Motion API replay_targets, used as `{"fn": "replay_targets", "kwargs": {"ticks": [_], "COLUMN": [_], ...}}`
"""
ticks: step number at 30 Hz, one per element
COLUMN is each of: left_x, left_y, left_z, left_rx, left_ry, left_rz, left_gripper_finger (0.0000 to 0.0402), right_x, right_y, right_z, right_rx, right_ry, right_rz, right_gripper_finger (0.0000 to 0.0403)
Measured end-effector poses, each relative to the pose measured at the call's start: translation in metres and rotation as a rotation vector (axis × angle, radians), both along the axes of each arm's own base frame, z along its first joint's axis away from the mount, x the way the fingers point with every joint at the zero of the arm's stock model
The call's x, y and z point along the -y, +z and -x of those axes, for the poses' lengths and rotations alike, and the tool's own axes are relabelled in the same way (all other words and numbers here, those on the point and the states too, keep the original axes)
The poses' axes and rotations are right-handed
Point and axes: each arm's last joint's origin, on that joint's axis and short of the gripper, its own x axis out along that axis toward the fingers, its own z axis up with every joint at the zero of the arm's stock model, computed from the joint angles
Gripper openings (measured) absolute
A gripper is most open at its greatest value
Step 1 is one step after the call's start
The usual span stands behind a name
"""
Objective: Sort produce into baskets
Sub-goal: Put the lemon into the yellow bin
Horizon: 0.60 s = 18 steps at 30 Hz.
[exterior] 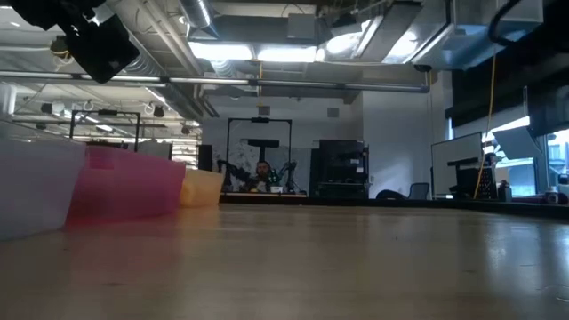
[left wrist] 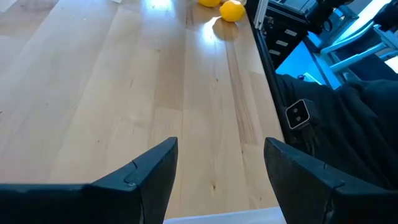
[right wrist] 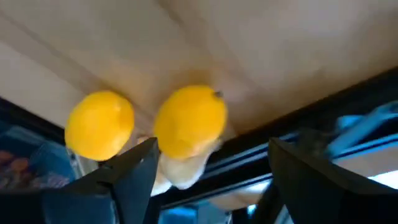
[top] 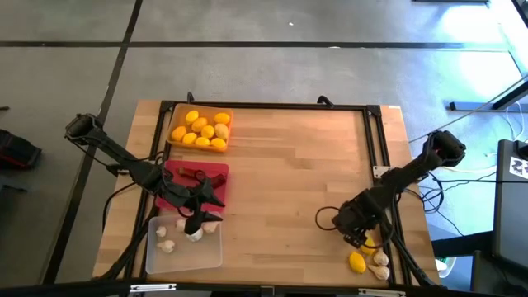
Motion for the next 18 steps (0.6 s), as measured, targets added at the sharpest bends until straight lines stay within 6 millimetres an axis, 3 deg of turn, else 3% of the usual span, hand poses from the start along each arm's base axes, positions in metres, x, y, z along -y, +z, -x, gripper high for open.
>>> {"fn": "replay_targets", "kwargs": {"ticks": [7, 18], "left_x": [0.0, -0.004], "left_y": [0.0, 0.0], "left_z": [0.0, -0.002], "left_rx": [0.003, 0.005], "left_ry": [-0.006, 0.017], "left_rz": [-0.011, -0.015], "left_gripper_finger": [0.0235, 0.0235], "right_x": [-0.014, -0.024], "right_y": [-0.022, -0.026], "right_z": [0.006, 0.019], "right_rx": [0.018, -0.065], "right_ry": [-0.062, -0.113], "right_rz": [-0.088, -0.045], "right_gripper_finger": [0.0294, 0.0292]}}
